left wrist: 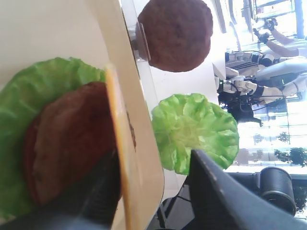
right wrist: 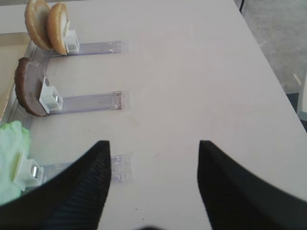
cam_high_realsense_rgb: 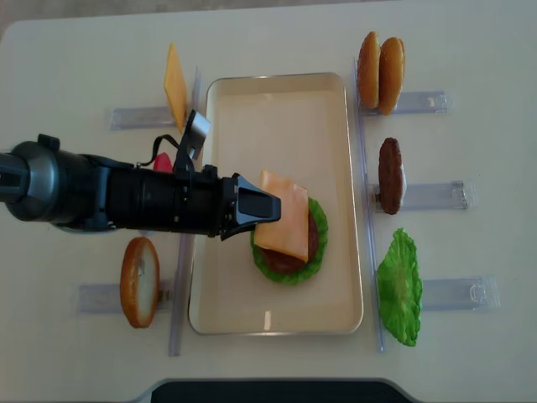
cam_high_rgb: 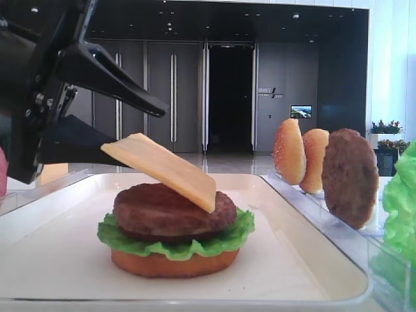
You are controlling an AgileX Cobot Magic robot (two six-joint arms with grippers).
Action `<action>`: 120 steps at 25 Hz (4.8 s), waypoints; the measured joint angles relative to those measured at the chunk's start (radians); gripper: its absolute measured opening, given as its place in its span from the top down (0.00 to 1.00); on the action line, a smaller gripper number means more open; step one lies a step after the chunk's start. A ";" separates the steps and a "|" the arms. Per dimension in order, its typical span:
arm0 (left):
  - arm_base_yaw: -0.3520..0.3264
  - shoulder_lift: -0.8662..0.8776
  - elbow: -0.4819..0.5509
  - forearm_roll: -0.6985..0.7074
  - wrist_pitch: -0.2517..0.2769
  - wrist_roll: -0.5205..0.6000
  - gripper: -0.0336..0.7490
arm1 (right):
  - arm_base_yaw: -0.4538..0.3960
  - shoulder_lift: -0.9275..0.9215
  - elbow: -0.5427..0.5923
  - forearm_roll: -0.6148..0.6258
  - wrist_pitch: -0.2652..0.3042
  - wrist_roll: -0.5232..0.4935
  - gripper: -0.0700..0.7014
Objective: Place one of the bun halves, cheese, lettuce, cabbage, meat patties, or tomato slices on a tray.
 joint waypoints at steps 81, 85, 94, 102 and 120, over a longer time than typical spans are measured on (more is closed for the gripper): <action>0.394 -0.524 -0.367 1.678 0.157 -1.297 0.43 | 0.000 0.000 0.000 0.000 0.001 0.000 0.37; 0.394 -0.550 -0.362 1.678 0.171 -1.294 0.47 | 0.000 0.000 0.000 0.000 0.001 0.000 0.37; 0.396 -0.799 -0.198 1.642 0.139 -1.274 0.50 | 0.000 0.000 0.000 0.000 0.001 0.000 0.37; 0.396 -1.174 -0.047 1.640 0.110 -1.232 0.51 | 0.000 0.000 0.000 0.000 0.001 0.000 0.37; 0.396 -1.598 0.136 1.640 0.083 -1.219 0.60 | 0.000 0.000 0.000 0.000 0.001 0.000 0.37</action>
